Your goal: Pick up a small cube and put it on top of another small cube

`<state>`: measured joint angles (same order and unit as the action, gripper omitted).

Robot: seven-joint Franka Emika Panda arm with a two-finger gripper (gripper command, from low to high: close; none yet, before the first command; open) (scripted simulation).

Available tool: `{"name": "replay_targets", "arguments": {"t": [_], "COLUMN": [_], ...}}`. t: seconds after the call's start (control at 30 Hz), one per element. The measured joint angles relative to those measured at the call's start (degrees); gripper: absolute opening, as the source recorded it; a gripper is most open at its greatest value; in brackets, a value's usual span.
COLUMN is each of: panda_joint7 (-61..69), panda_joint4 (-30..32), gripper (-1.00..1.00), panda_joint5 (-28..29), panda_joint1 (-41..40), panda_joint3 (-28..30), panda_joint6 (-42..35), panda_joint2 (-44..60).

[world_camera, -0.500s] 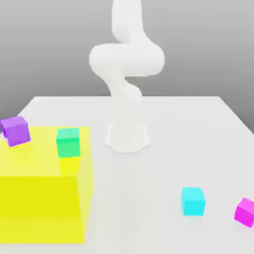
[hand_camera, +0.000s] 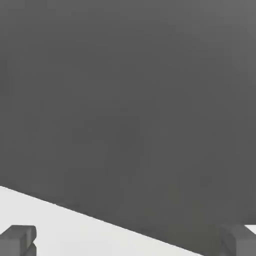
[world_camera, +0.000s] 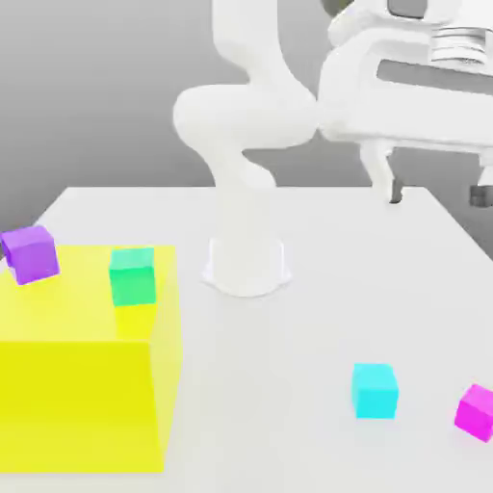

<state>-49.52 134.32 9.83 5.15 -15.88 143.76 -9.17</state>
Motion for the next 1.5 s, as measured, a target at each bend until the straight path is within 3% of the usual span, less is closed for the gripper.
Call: {"name": "replay_targets", "arguments": {"t": [0.43, 0.57, 0.6, 0.8, 1.0, 1.5], "panda_joint7": [-2.0, -5.3, -6.2, -6.7, -2.4, -19.9], "panda_joint4": [1.9, 0.3, -0.2, -0.4, 2.0, 6.4], "gripper": [0.00, 0.00, -1.00, -1.00, -1.00, -1.00], "panda_joint5": [6.1, 10.8, 12.0, 12.7, 6.1, -3.5], "panda_joint1": [10.0, 14.1, 15.2, 15.8, 11.2, -10.8], "panda_joint3": [-5.7, -1.7, -0.3, 0.4, -4.6, 10.7], "panda_joint6": [9.0, 14.5, 16.0, 16.8, 9.7, -15.3], "panda_joint2": [26.7, 35.0, 37.0, 38.0, 28.4, -2.0]}}
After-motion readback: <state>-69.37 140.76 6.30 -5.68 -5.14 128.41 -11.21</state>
